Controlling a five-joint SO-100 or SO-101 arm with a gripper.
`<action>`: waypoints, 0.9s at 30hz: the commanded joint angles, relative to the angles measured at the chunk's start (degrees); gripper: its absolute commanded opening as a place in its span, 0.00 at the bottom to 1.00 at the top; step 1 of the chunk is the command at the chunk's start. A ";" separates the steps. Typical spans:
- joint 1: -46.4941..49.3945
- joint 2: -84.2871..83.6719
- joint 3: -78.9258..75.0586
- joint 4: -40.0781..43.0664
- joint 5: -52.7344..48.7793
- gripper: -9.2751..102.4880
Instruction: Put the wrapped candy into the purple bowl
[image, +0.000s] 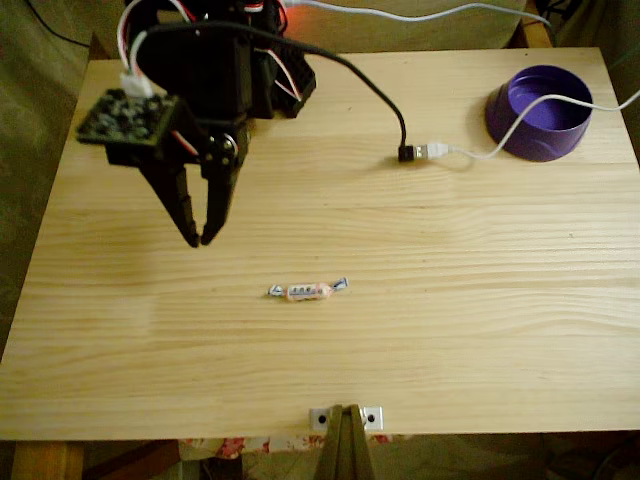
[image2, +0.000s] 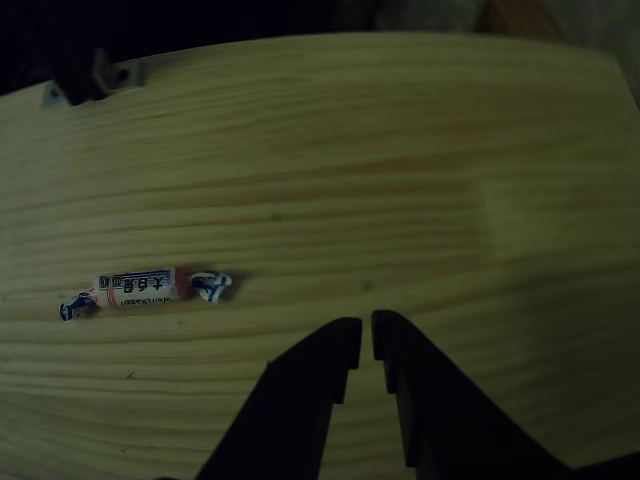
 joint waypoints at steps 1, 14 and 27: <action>-2.90 -6.94 -10.11 -1.85 -1.85 0.09; -13.01 -34.37 -31.55 8.35 -25.31 0.08; -12.04 -45.35 -42.80 16.44 -48.96 0.08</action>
